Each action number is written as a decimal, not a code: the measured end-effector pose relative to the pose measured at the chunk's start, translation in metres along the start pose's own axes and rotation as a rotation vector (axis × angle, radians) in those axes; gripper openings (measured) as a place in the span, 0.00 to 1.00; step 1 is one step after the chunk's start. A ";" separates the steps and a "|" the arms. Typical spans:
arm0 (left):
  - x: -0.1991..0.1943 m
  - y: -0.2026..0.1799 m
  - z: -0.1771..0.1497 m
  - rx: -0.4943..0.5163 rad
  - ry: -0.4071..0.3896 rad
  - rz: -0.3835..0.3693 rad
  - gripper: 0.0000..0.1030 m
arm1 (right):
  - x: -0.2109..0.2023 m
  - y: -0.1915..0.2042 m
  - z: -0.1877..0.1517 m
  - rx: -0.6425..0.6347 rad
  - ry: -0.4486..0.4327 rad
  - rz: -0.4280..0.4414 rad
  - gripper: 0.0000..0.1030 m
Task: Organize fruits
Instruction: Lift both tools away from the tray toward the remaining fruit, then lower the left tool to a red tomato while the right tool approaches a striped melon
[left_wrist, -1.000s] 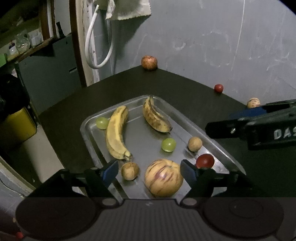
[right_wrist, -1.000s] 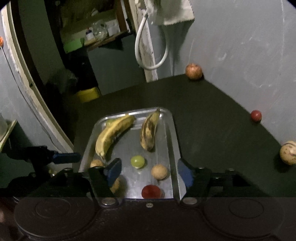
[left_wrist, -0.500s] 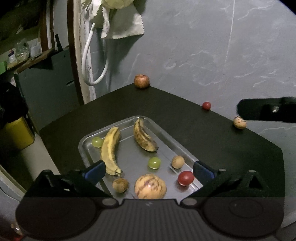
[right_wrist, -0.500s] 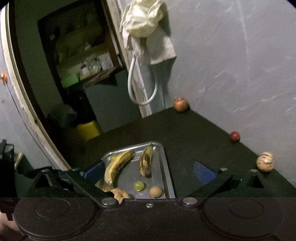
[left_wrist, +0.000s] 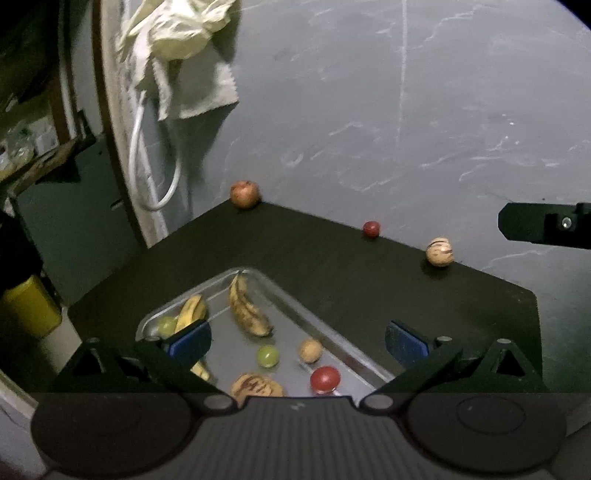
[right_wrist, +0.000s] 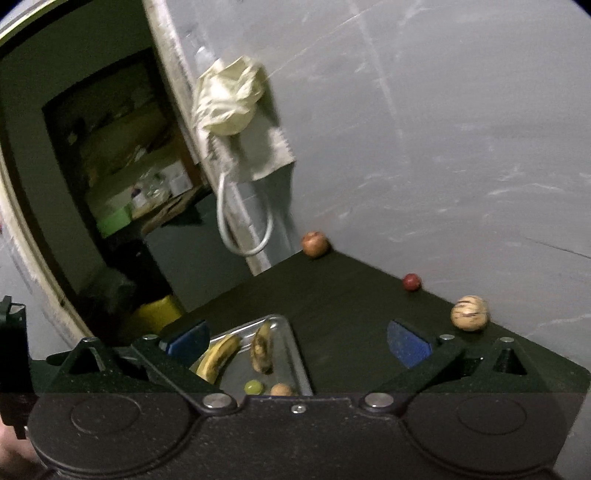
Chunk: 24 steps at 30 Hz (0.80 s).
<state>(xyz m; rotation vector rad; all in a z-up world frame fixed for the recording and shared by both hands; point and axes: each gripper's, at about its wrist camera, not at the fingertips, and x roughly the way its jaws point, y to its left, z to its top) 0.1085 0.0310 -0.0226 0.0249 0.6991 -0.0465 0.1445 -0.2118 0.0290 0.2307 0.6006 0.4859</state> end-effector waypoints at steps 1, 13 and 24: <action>0.001 -0.002 0.002 0.006 -0.002 -0.005 0.99 | -0.001 -0.003 0.000 0.011 -0.006 -0.013 0.99; 0.071 -0.015 0.054 0.100 0.002 -0.146 0.99 | 0.017 -0.046 0.000 0.122 -0.029 -0.242 0.99; 0.212 -0.035 0.105 0.195 0.040 -0.375 0.99 | 0.093 -0.078 0.000 0.233 -0.003 -0.536 0.99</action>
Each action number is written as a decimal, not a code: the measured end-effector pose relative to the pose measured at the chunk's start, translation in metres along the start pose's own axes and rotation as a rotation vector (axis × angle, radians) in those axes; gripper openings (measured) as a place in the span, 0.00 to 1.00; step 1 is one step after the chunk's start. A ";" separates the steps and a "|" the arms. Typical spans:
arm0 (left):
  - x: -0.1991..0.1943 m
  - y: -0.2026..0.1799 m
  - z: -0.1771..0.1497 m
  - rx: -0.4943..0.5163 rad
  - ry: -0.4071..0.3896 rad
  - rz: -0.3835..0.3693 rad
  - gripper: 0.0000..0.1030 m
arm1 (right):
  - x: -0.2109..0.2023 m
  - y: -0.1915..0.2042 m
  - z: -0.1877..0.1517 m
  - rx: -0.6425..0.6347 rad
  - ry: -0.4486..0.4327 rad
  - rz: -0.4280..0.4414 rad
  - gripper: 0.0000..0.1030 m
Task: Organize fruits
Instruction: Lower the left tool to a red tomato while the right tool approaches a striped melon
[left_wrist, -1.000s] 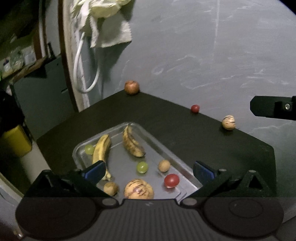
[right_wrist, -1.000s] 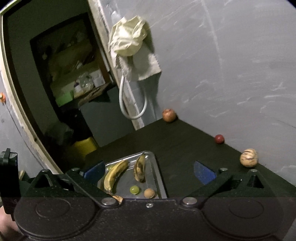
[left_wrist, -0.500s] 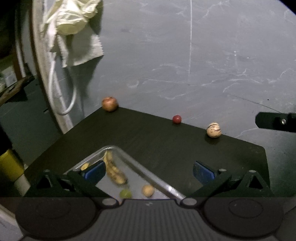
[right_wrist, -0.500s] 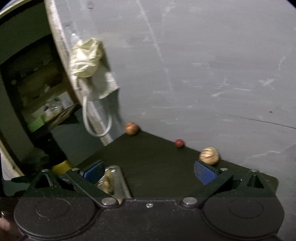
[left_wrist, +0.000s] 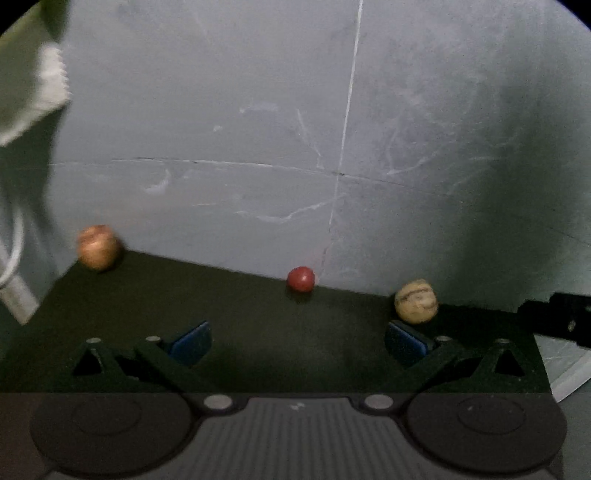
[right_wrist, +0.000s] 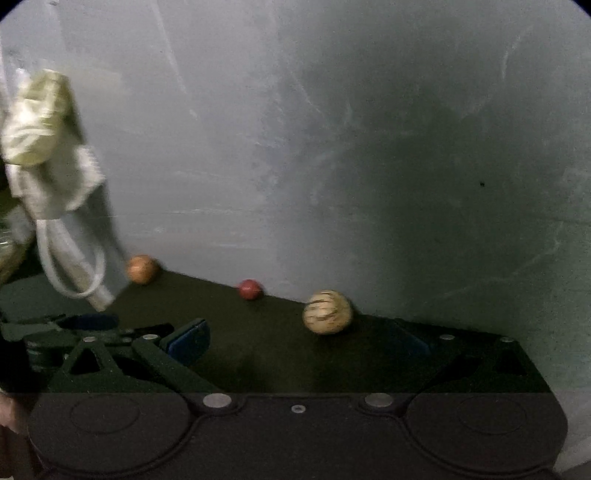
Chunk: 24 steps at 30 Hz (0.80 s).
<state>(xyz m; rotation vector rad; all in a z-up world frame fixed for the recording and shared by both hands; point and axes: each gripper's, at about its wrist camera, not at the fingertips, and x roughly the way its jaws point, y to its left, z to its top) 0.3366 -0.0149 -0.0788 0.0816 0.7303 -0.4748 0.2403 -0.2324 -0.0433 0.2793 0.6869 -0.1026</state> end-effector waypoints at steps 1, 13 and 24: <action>0.013 0.004 0.004 0.003 0.004 -0.015 0.98 | 0.008 0.000 0.000 0.013 0.000 -0.021 0.99; 0.129 0.022 0.022 0.027 0.063 -0.128 0.77 | 0.072 0.000 -0.009 0.048 0.033 -0.155 0.99; 0.156 0.016 0.015 0.088 0.079 -0.157 0.54 | 0.111 0.003 -0.003 0.043 0.051 -0.171 0.99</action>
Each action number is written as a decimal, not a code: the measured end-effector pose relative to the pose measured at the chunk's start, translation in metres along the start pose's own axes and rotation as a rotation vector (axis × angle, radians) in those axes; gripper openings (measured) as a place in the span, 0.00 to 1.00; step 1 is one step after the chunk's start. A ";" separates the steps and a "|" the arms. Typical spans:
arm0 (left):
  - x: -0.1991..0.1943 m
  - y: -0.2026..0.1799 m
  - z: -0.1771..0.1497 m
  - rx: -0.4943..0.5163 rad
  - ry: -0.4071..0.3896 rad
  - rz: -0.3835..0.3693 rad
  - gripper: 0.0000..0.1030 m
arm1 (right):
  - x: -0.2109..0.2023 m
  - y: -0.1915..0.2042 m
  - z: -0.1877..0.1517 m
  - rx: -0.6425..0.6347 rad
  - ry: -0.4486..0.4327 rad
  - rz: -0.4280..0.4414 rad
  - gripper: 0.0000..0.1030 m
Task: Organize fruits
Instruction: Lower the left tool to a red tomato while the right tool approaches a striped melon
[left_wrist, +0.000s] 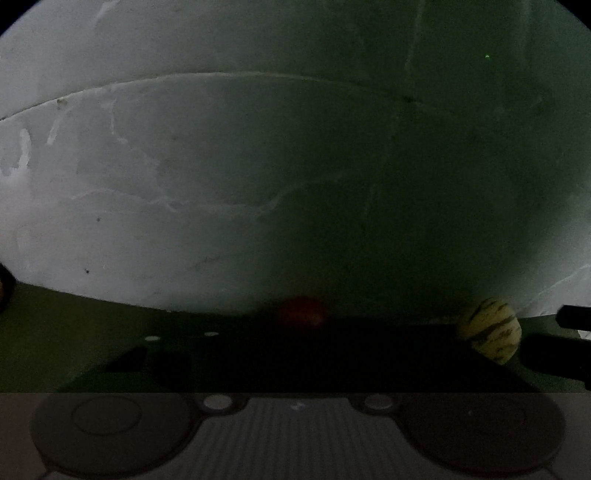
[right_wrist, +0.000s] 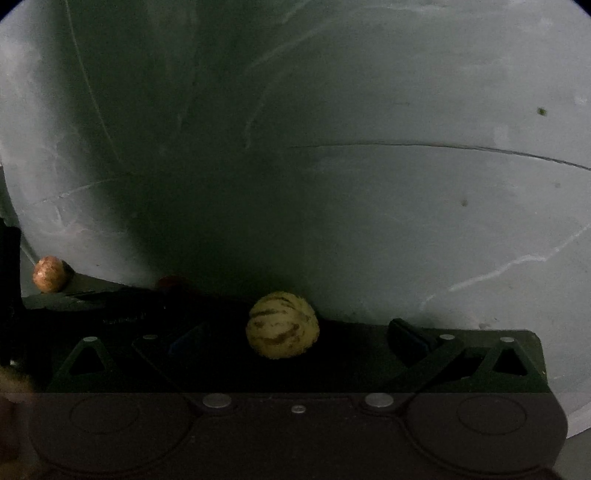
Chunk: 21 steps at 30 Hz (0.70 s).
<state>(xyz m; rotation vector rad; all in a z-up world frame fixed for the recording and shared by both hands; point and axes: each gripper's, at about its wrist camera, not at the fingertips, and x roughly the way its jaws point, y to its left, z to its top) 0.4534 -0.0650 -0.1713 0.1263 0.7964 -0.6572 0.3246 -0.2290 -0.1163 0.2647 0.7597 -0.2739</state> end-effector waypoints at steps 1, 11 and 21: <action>0.000 0.000 0.000 0.000 0.000 -0.002 0.54 | 0.002 0.002 0.000 -0.008 0.003 -0.003 0.99; -0.005 -0.001 0.004 0.014 -0.001 -0.011 0.34 | 0.026 0.016 -0.005 -0.048 0.029 -0.043 0.92; -0.010 0.000 0.002 0.027 0.001 -0.022 0.33 | 0.048 0.022 -0.003 -0.041 0.061 -0.061 0.66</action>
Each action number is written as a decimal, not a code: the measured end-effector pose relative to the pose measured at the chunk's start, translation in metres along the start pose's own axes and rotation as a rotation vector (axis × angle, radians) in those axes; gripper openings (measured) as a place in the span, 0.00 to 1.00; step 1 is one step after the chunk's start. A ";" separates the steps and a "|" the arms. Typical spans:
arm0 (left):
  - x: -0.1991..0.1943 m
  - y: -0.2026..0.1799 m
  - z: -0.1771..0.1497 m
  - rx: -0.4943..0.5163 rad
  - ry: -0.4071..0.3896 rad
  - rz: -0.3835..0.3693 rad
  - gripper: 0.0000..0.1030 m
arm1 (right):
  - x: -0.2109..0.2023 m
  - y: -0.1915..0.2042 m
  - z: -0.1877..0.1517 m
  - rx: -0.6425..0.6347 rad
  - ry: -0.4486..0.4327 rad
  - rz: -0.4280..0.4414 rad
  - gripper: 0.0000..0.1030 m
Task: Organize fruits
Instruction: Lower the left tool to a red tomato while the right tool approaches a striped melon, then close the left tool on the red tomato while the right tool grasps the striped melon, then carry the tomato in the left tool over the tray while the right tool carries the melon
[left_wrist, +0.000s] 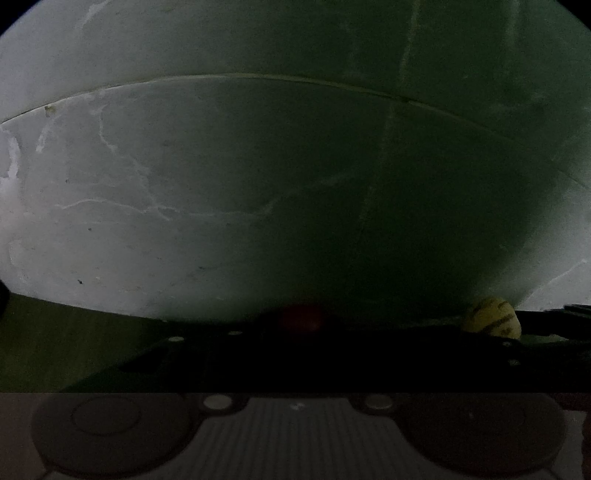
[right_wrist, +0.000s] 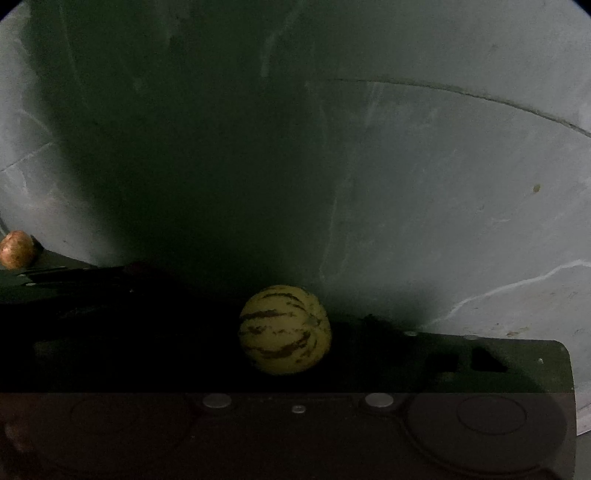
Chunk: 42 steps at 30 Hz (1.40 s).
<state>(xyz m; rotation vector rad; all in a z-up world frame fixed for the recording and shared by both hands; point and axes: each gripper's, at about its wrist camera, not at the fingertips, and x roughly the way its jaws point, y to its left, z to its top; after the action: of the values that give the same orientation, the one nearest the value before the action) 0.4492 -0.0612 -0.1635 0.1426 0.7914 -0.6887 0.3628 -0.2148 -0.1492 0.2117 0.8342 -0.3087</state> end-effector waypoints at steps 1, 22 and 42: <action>-0.001 0.000 -0.002 -0.001 0.001 0.000 0.33 | 0.001 0.002 0.000 -0.003 0.007 0.004 0.59; -0.075 -0.007 0.004 -0.037 -0.061 0.063 0.32 | -0.077 0.005 0.016 -0.069 -0.099 0.179 0.52; -0.234 -0.069 -0.023 -0.136 -0.187 0.342 0.32 | -0.217 0.006 0.037 -0.237 -0.252 0.502 0.53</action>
<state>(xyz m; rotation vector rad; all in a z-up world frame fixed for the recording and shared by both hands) 0.2755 0.0141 -0.0082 0.0855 0.6123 -0.3174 0.2537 -0.1804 0.0385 0.1501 0.5379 0.2316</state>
